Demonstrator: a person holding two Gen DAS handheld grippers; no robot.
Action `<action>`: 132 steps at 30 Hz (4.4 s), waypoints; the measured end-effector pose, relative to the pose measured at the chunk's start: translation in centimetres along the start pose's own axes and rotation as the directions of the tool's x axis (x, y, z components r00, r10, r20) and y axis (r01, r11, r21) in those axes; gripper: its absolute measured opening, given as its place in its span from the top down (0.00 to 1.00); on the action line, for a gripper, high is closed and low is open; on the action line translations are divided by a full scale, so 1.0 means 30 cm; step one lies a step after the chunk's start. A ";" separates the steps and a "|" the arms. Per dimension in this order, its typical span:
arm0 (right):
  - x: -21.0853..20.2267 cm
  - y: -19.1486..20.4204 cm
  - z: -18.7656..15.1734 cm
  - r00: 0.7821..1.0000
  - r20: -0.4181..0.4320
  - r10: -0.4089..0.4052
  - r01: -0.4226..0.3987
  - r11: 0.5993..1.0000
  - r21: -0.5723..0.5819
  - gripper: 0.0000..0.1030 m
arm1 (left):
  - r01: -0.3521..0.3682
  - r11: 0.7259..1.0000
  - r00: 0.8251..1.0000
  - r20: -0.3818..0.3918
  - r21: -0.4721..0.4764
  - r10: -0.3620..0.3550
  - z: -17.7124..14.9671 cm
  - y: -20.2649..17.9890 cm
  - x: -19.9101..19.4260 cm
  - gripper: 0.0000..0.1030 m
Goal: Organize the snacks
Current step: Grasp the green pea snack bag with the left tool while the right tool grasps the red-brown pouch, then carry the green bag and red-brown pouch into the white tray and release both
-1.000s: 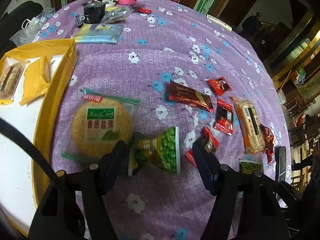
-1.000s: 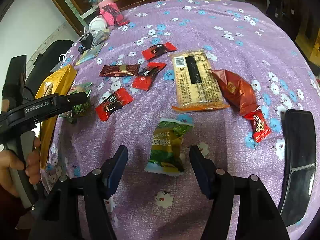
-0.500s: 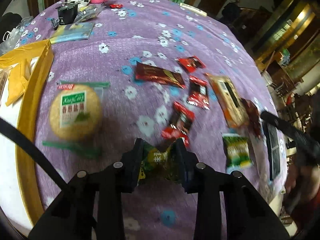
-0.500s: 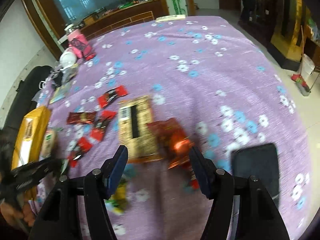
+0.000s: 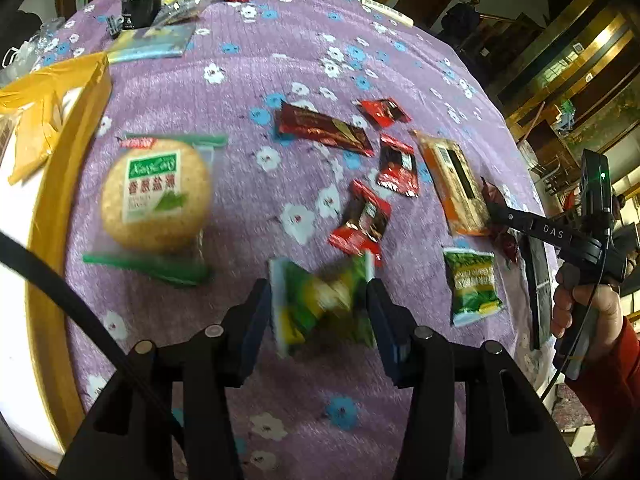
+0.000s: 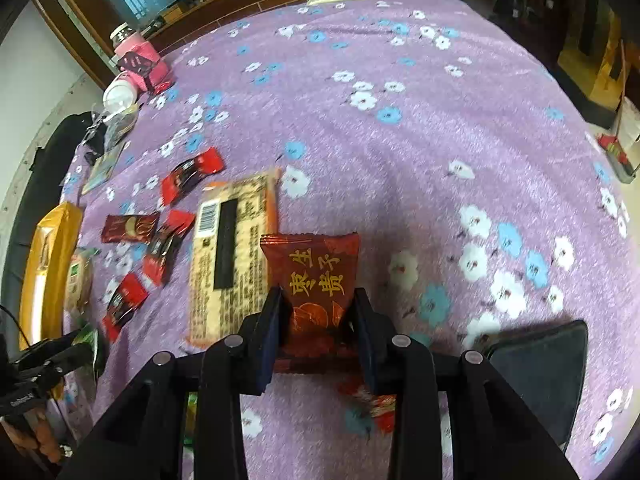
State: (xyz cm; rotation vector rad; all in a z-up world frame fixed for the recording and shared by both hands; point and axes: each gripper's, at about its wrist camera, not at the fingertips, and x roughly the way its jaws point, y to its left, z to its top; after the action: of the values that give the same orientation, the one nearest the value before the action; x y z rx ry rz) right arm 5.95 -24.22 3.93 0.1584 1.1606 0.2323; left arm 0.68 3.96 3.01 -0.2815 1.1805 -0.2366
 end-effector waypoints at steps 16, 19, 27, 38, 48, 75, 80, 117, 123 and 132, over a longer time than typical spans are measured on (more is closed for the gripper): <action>-0.065 0.045 -0.015 0.998 0.068 0.000 0.002 0.999 -0.035 0.72 | -0.055 0.997 0.998 -0.026 0.057 0.056 0.002 -0.036 0.056 0.60; -0.080 0.053 -0.016 0.997 0.076 0.008 -0.005 0.999 -0.036 0.72 | -0.056 0.997 0.998 -0.012 0.045 0.056 0.000 -0.030 0.053 0.62; -0.120 0.124 -0.020 0.993 0.096 0.063 -0.058 0.997 -0.059 0.72 | 0.000 1.000 0.998 0.063 -0.010 0.001 0.001 -0.009 -0.035 0.63; -0.111 0.276 -0.022 0.988 0.074 0.132 -0.120 0.981 -0.154 0.72 | -0.012 0.998 0.989 0.148 -0.061 0.021 0.005 0.048 -0.177 0.63; -0.072 0.409 -0.036 0.988 0.034 0.151 -0.139 0.960 -0.245 0.72 | -0.060 0.991 0.978 0.190 -0.123 0.083 -0.004 0.147 -0.257 0.63; -0.055 0.650 -0.064 0.979 -0.014 0.201 -0.191 0.904 -0.382 0.72 | -0.127 0.974 0.960 0.225 -0.188 0.168 -0.019 0.295 -0.362 0.63; -0.049 0.691 -0.066 0.978 -0.022 0.208 -0.199 0.894 -0.402 0.72 | -0.137 0.969 0.956 0.229 -0.207 0.184 -0.028 0.333 -0.384 0.63; 0.107 1.233 -0.042 0.897 -0.249 0.365 -0.441 0.775 -0.451 0.72 | -0.127 0.887 0.969 0.136 -0.444 0.207 0.010 0.806 -0.427 0.63; 0.219 1.337 -0.049 0.882 -0.318 0.347 -0.461 0.775 -0.432 0.72 | -0.145 0.875 0.967 0.120 -0.462 0.224 0.003 0.879 -0.417 0.63; 0.377 1.446 -0.013 0.911 -0.316 0.265 -0.390 0.801 -0.454 0.73 | -0.171 0.874 0.966 0.096 -0.454 0.239 0.029 0.958 -0.380 0.63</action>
State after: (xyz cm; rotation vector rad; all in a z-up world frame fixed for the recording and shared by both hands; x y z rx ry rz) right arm 5.55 20.61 4.27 -0.1453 1.2660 0.8853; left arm -1.64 34.81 3.56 -0.5600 1.0956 0.2457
